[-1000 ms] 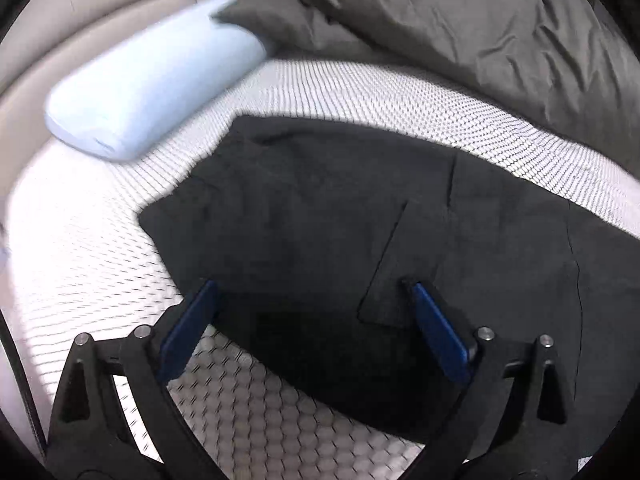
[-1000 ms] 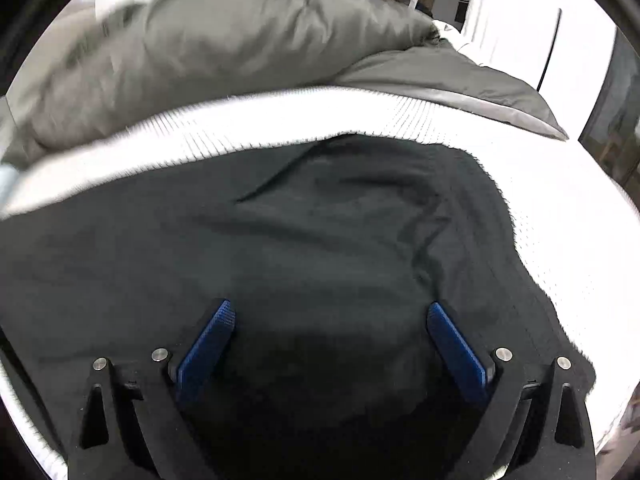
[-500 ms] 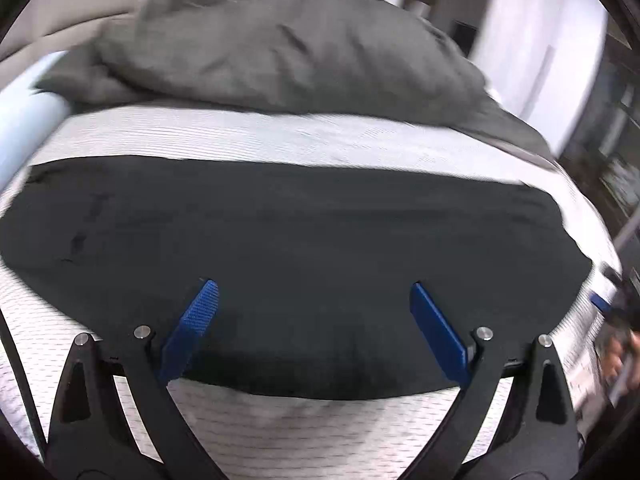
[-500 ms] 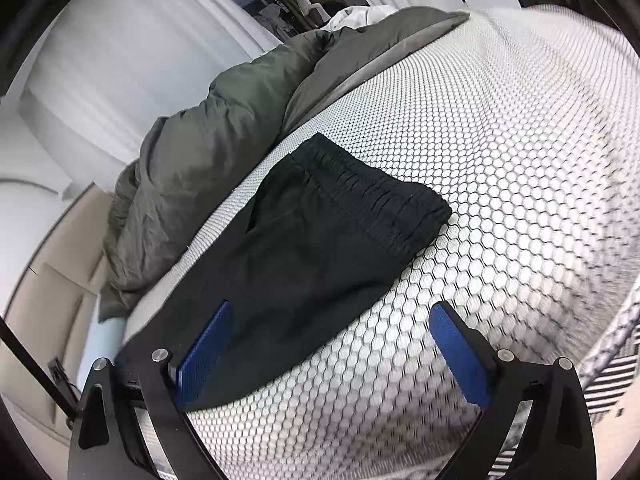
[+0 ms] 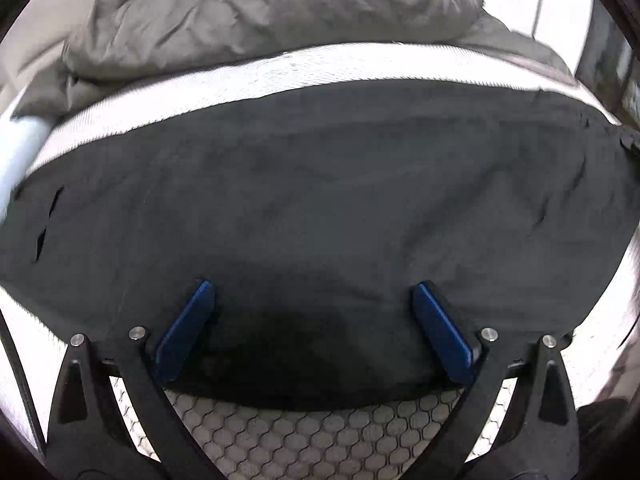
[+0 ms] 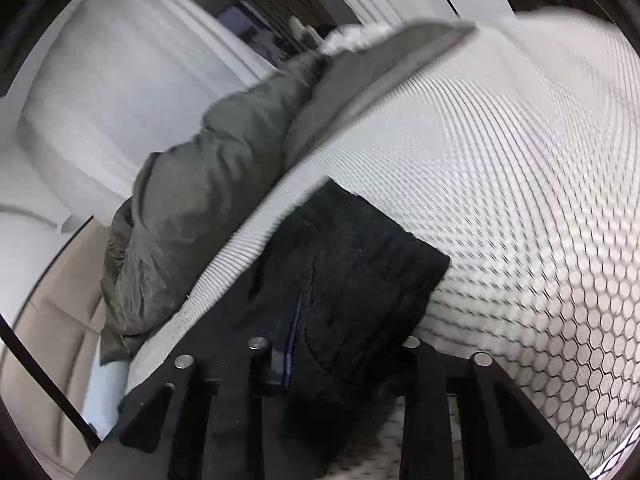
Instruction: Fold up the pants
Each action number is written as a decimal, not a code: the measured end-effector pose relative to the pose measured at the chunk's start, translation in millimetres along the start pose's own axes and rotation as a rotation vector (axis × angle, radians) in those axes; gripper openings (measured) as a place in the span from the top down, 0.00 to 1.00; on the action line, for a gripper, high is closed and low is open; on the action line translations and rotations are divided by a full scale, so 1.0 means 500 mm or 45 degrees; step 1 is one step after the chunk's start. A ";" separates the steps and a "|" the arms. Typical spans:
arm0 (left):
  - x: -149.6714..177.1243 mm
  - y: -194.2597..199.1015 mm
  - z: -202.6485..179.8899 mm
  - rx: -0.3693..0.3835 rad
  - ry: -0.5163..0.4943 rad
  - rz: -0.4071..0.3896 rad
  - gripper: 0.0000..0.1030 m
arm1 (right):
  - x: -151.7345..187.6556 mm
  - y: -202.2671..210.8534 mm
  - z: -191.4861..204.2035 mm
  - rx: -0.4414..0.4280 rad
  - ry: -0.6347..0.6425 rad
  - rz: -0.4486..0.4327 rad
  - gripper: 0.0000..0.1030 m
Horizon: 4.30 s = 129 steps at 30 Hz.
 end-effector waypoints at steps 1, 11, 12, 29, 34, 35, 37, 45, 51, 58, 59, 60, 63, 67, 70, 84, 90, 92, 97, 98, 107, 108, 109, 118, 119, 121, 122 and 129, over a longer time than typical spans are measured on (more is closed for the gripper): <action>-0.002 0.012 0.013 0.018 0.032 -0.008 0.04 | -0.001 0.009 0.030 0.001 0.044 -0.019 0.76; -0.005 0.104 0.301 0.087 0.539 -0.173 0.04 | 0.094 -0.013 0.438 -0.198 0.532 0.076 0.77; 0.003 0.105 0.323 0.081 0.556 -0.169 0.04 | 0.114 -0.022 0.474 -0.228 0.573 0.098 0.77; -0.005 0.095 0.312 0.276 0.431 -0.162 0.05 | 0.325 -0.103 0.620 -0.472 1.014 0.368 0.15; -0.021 0.056 0.201 0.495 0.316 -0.025 0.14 | 0.236 -0.134 0.487 -0.356 0.785 0.385 0.15; -0.018 0.044 0.189 0.530 0.321 0.021 0.20 | 0.231 -0.140 0.470 -0.331 0.764 0.393 0.15; -0.012 0.022 0.173 0.589 0.353 0.115 0.23 | 0.222 -0.156 0.437 -0.275 0.727 0.418 0.15; -0.009 0.016 0.169 0.890 0.406 0.247 0.26 | 0.220 -0.193 0.332 -0.184 0.652 0.524 0.15; -0.025 -0.020 0.165 0.963 0.502 0.238 0.26 | 0.257 -0.219 0.354 -0.202 0.677 0.575 0.15; -0.060 -0.040 0.143 0.797 0.505 0.129 0.59 | 0.285 -0.236 0.369 -0.172 0.717 0.602 0.15; -0.064 -0.038 0.143 0.794 0.529 0.102 0.74 | 0.285 -0.237 0.368 -0.172 0.711 0.607 0.15; -0.064 -0.039 0.139 0.811 0.541 0.094 0.76 | 0.285 -0.237 0.368 -0.170 0.709 0.607 0.15; -0.068 -0.020 0.149 0.817 0.556 0.017 0.87 | 0.284 -0.235 0.368 -0.164 0.702 0.608 0.15; -0.086 0.019 0.164 0.737 0.529 -0.110 0.92 | 0.278 -0.224 0.380 -0.185 0.714 0.586 0.15; -0.101 0.053 0.199 0.710 0.553 -0.185 0.92 | 0.279 -0.218 0.394 -0.200 0.734 0.569 0.15; -0.113 0.050 0.298 0.442 0.579 -0.163 0.22 | 0.278 -0.215 0.398 -0.202 0.721 0.577 0.15; -0.224 -0.036 0.259 0.484 0.520 -0.041 0.22 | 0.278 -0.222 0.396 -0.203 0.710 0.588 0.15; -0.248 -0.091 0.249 0.454 0.537 0.069 0.24 | 0.275 -0.225 0.391 -0.199 0.704 0.592 0.15; -0.269 -0.134 0.254 0.498 0.642 0.069 0.68 | 0.265 -0.239 0.372 -0.174 0.684 0.602 0.15; -0.276 -0.125 0.259 0.513 0.668 0.029 0.83 | 0.264 -0.240 0.370 -0.170 0.684 0.602 0.15; -0.258 -0.163 0.334 0.413 0.823 0.046 0.87 | 0.264 -0.247 0.363 -0.150 0.679 0.606 0.15; -0.260 -0.158 0.336 0.413 0.812 0.042 0.87 | 0.265 -0.246 0.363 -0.149 0.680 0.606 0.15; -0.261 -0.151 0.333 0.420 0.805 0.045 0.87 | 0.264 -0.244 0.364 -0.148 0.679 0.603 0.15; -0.276 -0.083 0.278 0.610 0.694 0.015 0.47 | 0.267 -0.231 0.367 -0.147 0.673 0.591 0.15; -0.274 -0.077 0.277 0.602 0.683 0.009 0.47 | 0.268 -0.231 0.368 -0.146 0.675 0.591 0.15; -0.273 -0.072 0.282 0.552 0.684 -0.001 0.46 | 0.270 -0.228 0.371 -0.152 0.679 0.590 0.15; -0.274 -0.074 0.296 0.475 0.701 0.000 0.45 | 0.269 -0.227 0.372 -0.153 0.682 0.587 0.15; -0.299 -0.038 0.280 0.420 0.619 -0.134 0.44 | 0.268 -0.231 0.363 -0.139 0.670 0.590 0.15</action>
Point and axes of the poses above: each gripper's, at about its wrist camera, not at the fingertips, and y roughly against the way its jaws point, z to its left, x to its underside, the point moved 8 cm from there along -y, roughly the way its jaws point, and after that the axes turned 6 degrees about z, right-handed, at the moved point
